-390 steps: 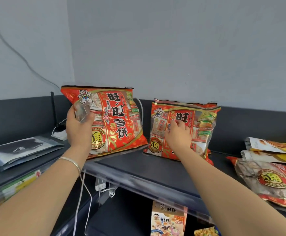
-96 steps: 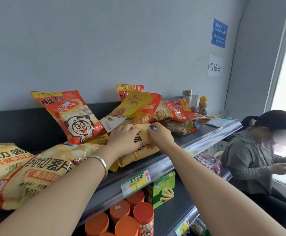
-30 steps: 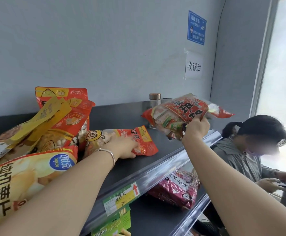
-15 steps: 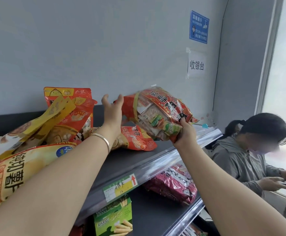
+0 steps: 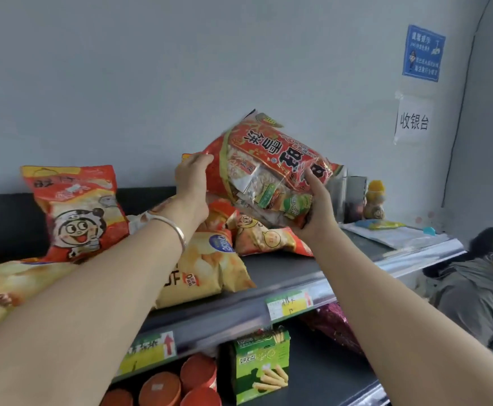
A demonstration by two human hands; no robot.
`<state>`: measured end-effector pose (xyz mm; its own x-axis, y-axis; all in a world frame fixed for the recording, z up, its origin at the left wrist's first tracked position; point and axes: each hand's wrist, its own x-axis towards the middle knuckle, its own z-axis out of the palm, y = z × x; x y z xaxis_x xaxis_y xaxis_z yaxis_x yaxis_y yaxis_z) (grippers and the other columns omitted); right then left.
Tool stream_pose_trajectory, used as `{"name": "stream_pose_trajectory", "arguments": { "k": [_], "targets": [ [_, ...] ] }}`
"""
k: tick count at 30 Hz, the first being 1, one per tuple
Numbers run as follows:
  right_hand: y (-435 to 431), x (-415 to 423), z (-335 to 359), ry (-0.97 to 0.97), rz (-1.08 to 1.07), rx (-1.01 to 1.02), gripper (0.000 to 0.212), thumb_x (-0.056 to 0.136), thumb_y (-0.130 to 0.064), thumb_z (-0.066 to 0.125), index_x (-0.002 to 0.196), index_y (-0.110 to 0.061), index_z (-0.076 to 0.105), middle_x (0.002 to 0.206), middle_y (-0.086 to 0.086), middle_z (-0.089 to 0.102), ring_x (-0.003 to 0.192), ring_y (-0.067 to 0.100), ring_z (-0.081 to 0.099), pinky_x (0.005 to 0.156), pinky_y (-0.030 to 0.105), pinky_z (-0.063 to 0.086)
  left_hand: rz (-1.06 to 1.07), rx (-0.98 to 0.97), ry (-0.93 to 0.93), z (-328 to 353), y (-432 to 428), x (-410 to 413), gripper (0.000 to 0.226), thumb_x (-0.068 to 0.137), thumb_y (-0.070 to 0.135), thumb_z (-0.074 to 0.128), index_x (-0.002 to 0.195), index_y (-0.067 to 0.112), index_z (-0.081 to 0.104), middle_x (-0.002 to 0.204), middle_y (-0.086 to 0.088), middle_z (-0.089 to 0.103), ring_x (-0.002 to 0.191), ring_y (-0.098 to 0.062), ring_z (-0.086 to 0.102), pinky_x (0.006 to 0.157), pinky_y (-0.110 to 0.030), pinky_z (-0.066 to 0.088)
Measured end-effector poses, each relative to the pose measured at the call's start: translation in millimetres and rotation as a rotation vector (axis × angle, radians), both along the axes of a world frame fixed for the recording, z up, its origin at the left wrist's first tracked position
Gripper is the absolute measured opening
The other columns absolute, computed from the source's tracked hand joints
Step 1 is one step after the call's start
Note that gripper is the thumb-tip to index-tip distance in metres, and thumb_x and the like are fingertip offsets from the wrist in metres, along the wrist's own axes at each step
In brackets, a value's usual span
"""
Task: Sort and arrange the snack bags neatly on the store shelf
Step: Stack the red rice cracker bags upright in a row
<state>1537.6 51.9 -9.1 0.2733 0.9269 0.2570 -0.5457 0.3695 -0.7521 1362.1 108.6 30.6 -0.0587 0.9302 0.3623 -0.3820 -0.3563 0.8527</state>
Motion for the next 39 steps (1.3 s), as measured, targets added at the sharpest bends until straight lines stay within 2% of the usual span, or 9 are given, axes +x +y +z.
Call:
{"name": "stream_pose_trajectory", "arguments": {
  "k": [3, 9, 13, 17, 21, 27, 29, 34, 39],
  "targets": [
    [5, -55, 10, -0.011, 0.018, 0.011, 0.065, 0.079, -0.045, 0.073, 0.136, -0.024, 0.050, 0.120, 0.007, 0.069, 0.103, 0.030, 0.069, 0.077, 0.043, 0.058, 0.072, 0.036, -0.068, 5, -11, -56, 0.012, 0.082, 0.024, 0.055, 0.077, 0.021, 0.065, 0.094, -0.009, 0.069, 0.101, -0.031, 0.064, 0.087, -0.048, 0.053],
    [6, -168, 17, 0.051, 0.127, 0.002, 0.049, 0.087, -0.036, 0.067, 0.132, -0.025, 0.053, 0.114, 0.006, 0.072, 0.094, 0.028, 0.072, 0.069, 0.041, 0.060, 0.186, 0.098, -0.155, 7, -44, -169, 0.011, 0.085, 0.023, 0.053, 0.082, 0.021, 0.063, 0.093, -0.007, 0.068, 0.096, -0.026, 0.065, 0.077, -0.040, 0.055],
    [-5, -234, 19, 0.035, 0.180, 0.031, 0.038, 0.091, -0.029, 0.064, 0.127, -0.025, 0.053, 0.114, 0.006, 0.070, 0.099, 0.030, 0.070, 0.082, 0.044, 0.058, 0.265, 0.107, -0.168, -2, -66, -237, 0.014, 0.092, 0.028, 0.053, 0.095, 0.020, 0.064, 0.095, -0.005, 0.069, 0.092, -0.020, 0.066, 0.074, -0.037, 0.056],
    [-10, -294, 15, -0.019, 0.246, 0.017, 0.030, 0.094, -0.027, 0.060, 0.123, -0.025, 0.053, 0.103, 0.005, 0.071, 0.093, 0.029, 0.070, 0.072, 0.040, 0.057, 0.292, 0.043, -0.117, -21, -87, -307, 0.016, 0.094, 0.027, 0.053, 0.102, 0.018, 0.064, 0.105, -0.008, 0.068, 0.100, -0.023, 0.064, 0.081, -0.042, 0.056],
    [-12, -355, 7, -0.076, 0.359, -0.006, 0.023, 0.094, -0.023, 0.060, 0.116, -0.024, 0.054, 0.102, 0.006, 0.072, 0.093, 0.029, 0.070, 0.083, 0.047, 0.057, 0.406, -0.085, -0.030, -38, -108, -378, 0.013, 0.093, 0.023, 0.057, 0.098, 0.014, 0.064, 0.098, -0.011, 0.069, 0.096, -0.027, 0.066, 0.071, -0.041, 0.057],
    [-8, -425, 8, -0.221, 0.588, -0.002, 0.023, 0.094, -0.019, 0.058, 0.117, -0.023, 0.057, 0.091, 0.003, 0.074, 0.083, 0.027, 0.071, 0.082, 0.044, 0.057, 0.409, -0.296, 0.222, -41, -147, -454, 0.060, 0.072, 0.057, 0.069, 0.117, 0.019, 0.061, 0.106, -0.008, 0.071, 0.097, -0.027, 0.068, 0.085, -0.048, 0.054],
    [-8, -439, 10, -0.315, 0.669, 0.007, 0.014, 0.095, -0.020, 0.058, 0.109, -0.020, 0.058, 0.083, 0.002, 0.075, 0.075, 0.023, 0.072, 0.070, 0.036, 0.059, 0.338, -0.377, 0.245, -47, -159, -471, 0.075, 0.062, 0.057, 0.075, 0.123, 0.017, 0.058, 0.110, -0.011, 0.070, 0.101, -0.032, 0.067, 0.092, -0.051, 0.050],
    [-11, -475, 13, -0.437, 0.878, -0.019, 0.023, 0.092, -0.033, 0.061, 0.102, -0.013, 0.060, 0.083, 0.005, 0.077, 0.074, 0.023, 0.073, 0.075, 0.037, 0.057, 0.392, -0.379, 0.037, -73, -177, -489, 0.047, 0.074, 0.043, 0.071, 0.112, 0.016, 0.061, 0.100, -0.013, 0.073, 0.092, -0.033, 0.069, 0.079, -0.046, 0.054],
    [-9, -517, 15, -0.418, 0.934, 0.052, 0.049, 0.089, -0.053, 0.058, 0.117, -0.014, 0.064, 0.100, 0.009, 0.075, 0.094, 0.028, 0.071, 0.093, 0.045, 0.052, 0.551, -0.212, -0.134, -91, -191, -512, 0.061, 0.069, 0.040, 0.078, 0.123, 0.022, 0.059, 0.109, -0.010, 0.071, 0.098, -0.034, 0.069, 0.087, -0.055, 0.051]
  ]
}}
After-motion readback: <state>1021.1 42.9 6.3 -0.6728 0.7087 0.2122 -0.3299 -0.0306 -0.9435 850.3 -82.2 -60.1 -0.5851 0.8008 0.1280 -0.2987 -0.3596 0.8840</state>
